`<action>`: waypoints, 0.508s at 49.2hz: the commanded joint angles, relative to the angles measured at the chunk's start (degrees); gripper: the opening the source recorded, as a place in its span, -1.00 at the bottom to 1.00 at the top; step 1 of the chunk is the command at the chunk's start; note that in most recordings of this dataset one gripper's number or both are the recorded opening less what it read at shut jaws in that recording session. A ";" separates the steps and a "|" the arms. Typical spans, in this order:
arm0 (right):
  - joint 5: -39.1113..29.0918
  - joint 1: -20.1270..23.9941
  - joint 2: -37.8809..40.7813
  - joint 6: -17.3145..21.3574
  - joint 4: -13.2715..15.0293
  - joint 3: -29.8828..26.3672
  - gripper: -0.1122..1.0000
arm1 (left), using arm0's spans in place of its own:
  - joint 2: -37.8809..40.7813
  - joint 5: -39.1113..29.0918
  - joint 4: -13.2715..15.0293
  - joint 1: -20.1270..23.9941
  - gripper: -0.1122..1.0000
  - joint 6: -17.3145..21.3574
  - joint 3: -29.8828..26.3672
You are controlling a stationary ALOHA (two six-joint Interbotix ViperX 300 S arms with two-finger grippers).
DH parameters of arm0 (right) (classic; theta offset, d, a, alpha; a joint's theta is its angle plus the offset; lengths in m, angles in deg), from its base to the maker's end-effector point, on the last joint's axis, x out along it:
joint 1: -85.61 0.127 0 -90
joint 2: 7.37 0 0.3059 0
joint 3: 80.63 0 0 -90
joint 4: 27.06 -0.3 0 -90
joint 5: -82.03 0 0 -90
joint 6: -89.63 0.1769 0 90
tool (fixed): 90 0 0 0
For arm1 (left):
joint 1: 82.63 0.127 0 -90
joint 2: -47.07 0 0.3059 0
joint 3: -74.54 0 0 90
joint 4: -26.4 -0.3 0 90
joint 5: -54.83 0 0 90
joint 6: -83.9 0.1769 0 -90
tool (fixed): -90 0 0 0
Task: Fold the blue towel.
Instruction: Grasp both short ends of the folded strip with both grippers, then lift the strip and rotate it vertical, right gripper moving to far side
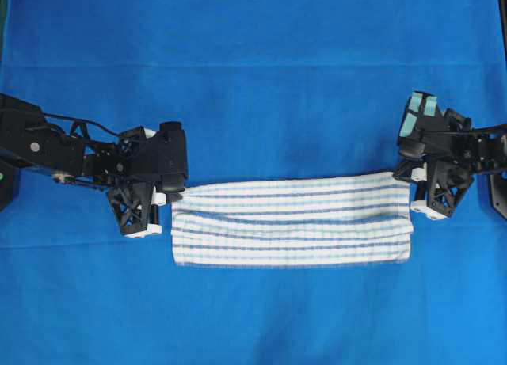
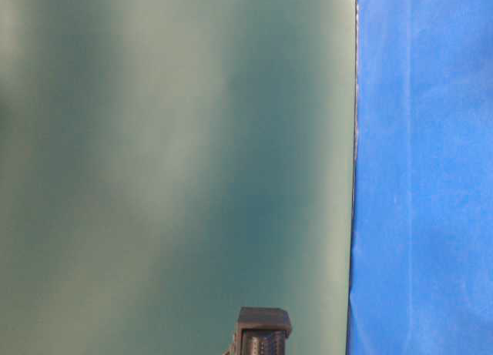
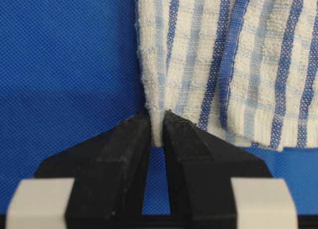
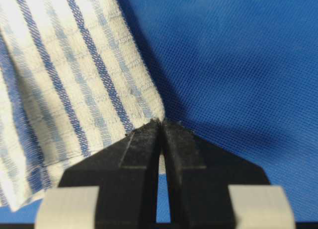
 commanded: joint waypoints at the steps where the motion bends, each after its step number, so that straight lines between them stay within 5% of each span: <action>1: -1.14 0.09 -2.29 0.00 0.00 -0.79 -0.76 | -1.58 -0.70 -0.09 0.26 -0.71 0.18 -0.70; 25: -16.26 0.09 -19.95 0.09 0.26 -6.24 -0.76 | -16.00 -10.63 -0.18 0.26 -0.71 0.18 -5.62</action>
